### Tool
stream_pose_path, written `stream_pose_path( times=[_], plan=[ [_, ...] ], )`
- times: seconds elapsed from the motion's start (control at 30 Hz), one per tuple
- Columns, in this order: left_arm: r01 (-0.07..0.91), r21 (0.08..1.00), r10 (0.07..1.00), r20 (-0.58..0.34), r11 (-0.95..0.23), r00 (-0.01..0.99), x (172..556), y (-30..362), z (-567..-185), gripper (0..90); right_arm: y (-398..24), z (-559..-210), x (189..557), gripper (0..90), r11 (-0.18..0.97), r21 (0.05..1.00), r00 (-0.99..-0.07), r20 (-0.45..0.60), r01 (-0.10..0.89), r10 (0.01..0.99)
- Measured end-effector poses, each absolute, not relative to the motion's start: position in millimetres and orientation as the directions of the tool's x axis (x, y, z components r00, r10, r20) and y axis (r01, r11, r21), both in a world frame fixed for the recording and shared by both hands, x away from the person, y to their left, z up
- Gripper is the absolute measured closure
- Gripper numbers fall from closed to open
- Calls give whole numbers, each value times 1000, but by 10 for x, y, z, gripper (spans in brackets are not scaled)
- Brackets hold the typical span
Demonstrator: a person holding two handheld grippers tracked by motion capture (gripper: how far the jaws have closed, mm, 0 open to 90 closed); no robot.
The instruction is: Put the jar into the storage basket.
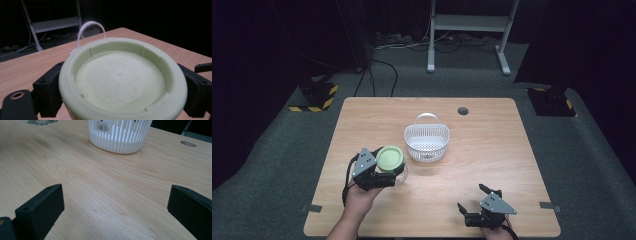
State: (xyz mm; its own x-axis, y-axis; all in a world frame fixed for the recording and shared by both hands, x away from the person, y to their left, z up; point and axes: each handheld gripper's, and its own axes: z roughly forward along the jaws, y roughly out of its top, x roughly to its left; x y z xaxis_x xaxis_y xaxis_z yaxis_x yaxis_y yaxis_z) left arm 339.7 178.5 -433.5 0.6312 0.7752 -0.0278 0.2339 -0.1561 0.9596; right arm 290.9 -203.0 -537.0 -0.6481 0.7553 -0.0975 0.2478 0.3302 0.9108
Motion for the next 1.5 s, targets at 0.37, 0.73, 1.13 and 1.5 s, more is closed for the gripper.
stream_pose_path(
  times=[0.37, 0.73, 1.13, 1.5],
  plan=[
    [211, 970, 773, -41, -122, 633, 3493, 1657, -4178, 119, -2032, -5370, 2910, 8, 330, 911, -650, -96, 248, 754],
    [178, 978, 772, -30, -108, 635, 3581, 1529, -4018, 119, -2036, -5369, 2910, 8, 327, 912, -651, -93, 248, 753],
    [162, 982, 781, -25, -98, 624, 3733, 1465, -3868, 119, -2045, -5369, 2910, 8, 319, 915, -652, -86, 248, 753],
    [154, 984, 788, -29, -84, 615, 3866, 1387, -3808, 119, -2054, -5369, 2911, 8, 310, 917, -650, -79, 249, 756]
  ],
)
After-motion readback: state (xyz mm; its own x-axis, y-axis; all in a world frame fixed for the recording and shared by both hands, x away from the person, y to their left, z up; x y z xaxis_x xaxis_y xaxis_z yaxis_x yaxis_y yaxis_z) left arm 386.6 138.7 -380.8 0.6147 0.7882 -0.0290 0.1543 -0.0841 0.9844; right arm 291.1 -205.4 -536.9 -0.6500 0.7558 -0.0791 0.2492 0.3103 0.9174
